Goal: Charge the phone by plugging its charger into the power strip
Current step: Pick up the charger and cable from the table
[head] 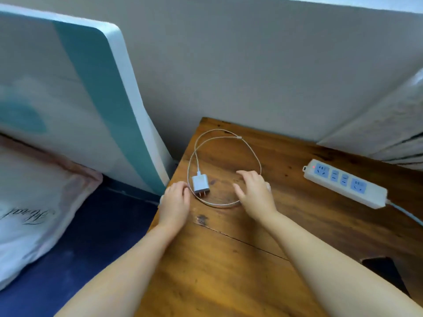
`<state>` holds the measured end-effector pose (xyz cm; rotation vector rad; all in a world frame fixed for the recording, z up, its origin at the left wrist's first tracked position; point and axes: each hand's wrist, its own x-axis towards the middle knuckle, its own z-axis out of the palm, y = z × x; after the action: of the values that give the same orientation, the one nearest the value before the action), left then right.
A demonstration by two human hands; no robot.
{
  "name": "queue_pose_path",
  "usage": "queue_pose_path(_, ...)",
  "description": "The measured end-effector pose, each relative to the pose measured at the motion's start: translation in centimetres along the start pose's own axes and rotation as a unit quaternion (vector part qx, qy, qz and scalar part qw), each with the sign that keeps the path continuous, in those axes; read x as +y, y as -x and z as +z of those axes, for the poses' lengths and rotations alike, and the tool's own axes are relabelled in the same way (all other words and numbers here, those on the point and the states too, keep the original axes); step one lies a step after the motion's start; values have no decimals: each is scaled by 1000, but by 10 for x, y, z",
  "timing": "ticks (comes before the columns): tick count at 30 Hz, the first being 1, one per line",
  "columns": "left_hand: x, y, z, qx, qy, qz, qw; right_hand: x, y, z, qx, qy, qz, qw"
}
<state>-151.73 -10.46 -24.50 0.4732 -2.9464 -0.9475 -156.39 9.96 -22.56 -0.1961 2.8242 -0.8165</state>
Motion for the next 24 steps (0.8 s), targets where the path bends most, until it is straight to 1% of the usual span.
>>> queue_pose_path(3, -9, -32, 1, 13, 78, -87, 993, -30, -26, 27, -24, -21, -28, 999)
queue_pose_path(6, -8, -58, 7, -12, 101, -113, 988, -50, -42, 54, -42, -5, -14, 999)
queue_pose_path(11, -5, -80, 15, -44, 36, -110, 992, -56, -47, 80, -62, 85, -2, 994)
queue_pose_path(15, -1, -84, 17, -77, -32, -94, 992, -57, -47, 79, -68, 60, 38, 995)
queue_pose_path(18, -1, -83, 20, -66, -47, -87, 993, -46, -42, 66, -45, -2, 58, 997)
queue_pose_path(20, -4, -83, 20, -55, -31, -93, 994, -33, -38, 51, -11, -84, 76, 993)
queue_pose_path(22, -5, -81, 18, -56, 51, -119, 990, -18, -32, 30, 27, -192, 99, 976)
queue_pose_path(24, -2, -76, 15, -66, 159, -151, 973, -1, -26, 4, 75, -316, 140, 935)
